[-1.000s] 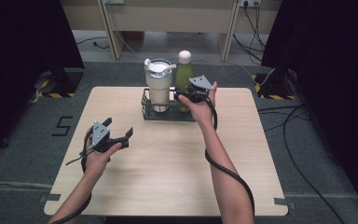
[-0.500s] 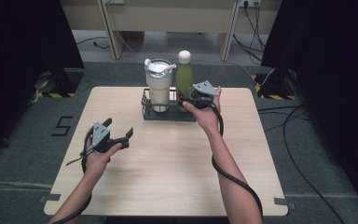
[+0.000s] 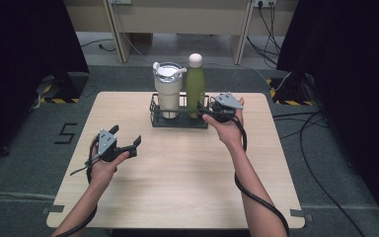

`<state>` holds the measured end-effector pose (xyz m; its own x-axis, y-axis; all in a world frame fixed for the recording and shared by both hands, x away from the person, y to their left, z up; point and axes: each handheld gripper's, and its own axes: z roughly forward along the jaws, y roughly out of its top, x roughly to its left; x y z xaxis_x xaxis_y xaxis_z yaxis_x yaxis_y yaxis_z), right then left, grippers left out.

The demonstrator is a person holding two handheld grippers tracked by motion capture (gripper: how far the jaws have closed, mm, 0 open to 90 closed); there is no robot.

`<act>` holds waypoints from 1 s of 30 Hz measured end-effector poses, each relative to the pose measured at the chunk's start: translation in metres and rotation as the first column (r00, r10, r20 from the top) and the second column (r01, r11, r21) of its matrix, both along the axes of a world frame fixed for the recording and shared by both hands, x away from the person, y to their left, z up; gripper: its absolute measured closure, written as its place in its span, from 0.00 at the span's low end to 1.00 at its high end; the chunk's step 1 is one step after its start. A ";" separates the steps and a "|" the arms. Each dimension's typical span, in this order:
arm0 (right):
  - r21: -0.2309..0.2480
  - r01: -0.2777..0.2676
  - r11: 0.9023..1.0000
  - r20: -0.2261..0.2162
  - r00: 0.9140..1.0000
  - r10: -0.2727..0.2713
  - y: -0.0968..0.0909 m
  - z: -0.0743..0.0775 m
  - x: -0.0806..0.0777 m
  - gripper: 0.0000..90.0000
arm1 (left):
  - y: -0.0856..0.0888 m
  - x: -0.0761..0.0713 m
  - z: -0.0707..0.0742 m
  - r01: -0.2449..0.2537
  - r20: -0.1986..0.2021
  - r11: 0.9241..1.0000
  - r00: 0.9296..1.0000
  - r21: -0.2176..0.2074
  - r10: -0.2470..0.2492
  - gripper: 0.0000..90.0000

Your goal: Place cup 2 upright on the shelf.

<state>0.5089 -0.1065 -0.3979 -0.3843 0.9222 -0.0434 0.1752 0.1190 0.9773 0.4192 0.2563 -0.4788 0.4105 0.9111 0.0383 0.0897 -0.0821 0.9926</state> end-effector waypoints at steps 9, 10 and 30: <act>-0.003 0.016 1.000 -0.011 1.000 -0.016 -0.017 -0.008 -0.011 0.13 | -0.001 0.000 -0.001 0.002 -0.004 1.000 1.000 0.005 -0.002 0.05; -0.004 0.016 1.000 -0.013 1.000 -0.016 -0.019 -0.009 -0.013 0.13 | -0.001 0.000 -0.001 0.003 -0.004 1.000 1.000 0.004 -0.003 0.05; -0.001 0.045 0.999 -0.029 0.999 -0.045 -0.052 -0.027 -0.045 0.16 | -0.001 -0.001 -0.001 0.000 -0.008 1.000 1.000 0.002 0.000 0.05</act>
<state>0.4639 -0.1587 -0.4253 -0.3432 0.9387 -0.0331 0.2090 0.1107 0.9716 0.4185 0.2551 -0.4801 0.4111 0.9108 0.0368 0.0979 -0.0843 0.9916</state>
